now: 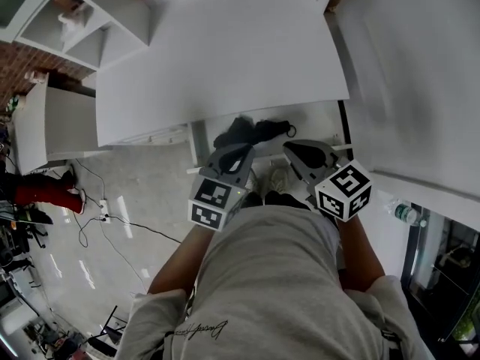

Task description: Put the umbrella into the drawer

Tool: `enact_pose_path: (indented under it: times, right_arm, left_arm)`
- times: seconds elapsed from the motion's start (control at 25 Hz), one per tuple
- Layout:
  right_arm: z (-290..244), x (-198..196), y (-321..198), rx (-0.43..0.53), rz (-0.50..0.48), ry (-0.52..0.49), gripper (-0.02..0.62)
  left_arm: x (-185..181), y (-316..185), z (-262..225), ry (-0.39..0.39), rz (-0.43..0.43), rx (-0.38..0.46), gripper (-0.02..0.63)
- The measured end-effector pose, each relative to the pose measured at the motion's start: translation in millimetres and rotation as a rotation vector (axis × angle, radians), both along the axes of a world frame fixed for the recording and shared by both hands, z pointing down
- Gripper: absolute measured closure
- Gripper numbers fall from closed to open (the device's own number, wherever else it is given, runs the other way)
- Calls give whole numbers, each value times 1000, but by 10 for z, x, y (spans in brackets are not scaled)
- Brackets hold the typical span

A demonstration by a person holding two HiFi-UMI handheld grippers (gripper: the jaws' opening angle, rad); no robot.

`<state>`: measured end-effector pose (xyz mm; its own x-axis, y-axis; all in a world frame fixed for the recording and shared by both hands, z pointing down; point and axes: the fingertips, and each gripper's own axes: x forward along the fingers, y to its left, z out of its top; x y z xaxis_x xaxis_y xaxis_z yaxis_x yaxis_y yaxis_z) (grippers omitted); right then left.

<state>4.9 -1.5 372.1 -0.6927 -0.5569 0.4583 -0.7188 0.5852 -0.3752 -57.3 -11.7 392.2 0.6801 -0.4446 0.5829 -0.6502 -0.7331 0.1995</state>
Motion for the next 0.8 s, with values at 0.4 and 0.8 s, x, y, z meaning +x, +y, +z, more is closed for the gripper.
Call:
enact_pose_path:
  times: [0.4, 0.8]
  right_arm:
    - [-64, -176, -77, 13, -39, -11, 568]
    - [-73, -187, -84, 20, -60, -4, 568]
  left_arm:
    - [-7, -146, -139, 38, -15, 10, 591]
    - [19, -184, -195, 42, -21, 21, 591]
